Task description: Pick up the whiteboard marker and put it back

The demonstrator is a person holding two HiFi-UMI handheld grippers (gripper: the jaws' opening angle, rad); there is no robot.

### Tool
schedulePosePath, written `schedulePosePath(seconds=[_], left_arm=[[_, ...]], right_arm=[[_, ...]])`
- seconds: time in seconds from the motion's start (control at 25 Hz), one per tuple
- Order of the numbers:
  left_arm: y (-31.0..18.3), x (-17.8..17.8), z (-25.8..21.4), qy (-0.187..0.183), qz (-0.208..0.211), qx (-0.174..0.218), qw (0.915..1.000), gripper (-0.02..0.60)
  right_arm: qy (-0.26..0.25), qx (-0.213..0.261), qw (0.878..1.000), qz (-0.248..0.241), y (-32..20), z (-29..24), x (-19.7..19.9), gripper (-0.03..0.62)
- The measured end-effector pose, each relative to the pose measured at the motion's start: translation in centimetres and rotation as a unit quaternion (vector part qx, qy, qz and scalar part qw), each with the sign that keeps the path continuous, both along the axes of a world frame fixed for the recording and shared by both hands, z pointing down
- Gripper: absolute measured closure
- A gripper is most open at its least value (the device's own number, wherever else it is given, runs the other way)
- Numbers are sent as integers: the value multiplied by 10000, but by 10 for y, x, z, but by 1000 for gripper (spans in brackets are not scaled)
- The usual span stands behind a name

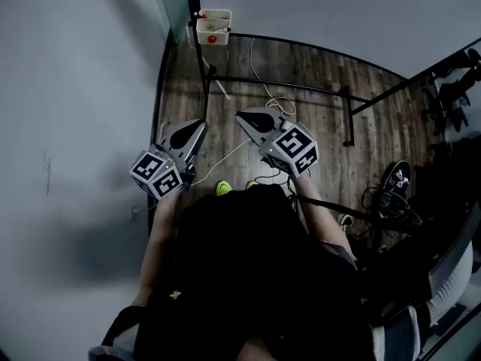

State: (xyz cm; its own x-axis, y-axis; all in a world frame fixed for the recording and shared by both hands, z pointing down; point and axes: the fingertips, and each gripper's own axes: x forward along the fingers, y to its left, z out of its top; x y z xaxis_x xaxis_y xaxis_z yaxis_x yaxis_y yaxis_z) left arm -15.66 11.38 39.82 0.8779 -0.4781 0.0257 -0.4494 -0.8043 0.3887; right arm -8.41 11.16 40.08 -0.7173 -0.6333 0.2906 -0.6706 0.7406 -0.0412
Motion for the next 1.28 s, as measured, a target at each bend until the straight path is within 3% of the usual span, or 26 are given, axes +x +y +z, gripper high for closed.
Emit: schedulePosePath(seconds=[0.36, 0.8, 1.28], left_arm=[[-7, -2, -7, 54, 78, 48, 9999, 566], [-6, -2, 6, 119, 89, -189, 9997, 566], [-47, 17, 15, 158, -323, -367, 9987, 566]], right_arm=[[23, 20, 10000, 74, -8, -2, 1, 588], [195, 12, 9993, 331, -19, 0, 22, 588], [108, -63, 9998, 137, -61, 10, 38, 588]])
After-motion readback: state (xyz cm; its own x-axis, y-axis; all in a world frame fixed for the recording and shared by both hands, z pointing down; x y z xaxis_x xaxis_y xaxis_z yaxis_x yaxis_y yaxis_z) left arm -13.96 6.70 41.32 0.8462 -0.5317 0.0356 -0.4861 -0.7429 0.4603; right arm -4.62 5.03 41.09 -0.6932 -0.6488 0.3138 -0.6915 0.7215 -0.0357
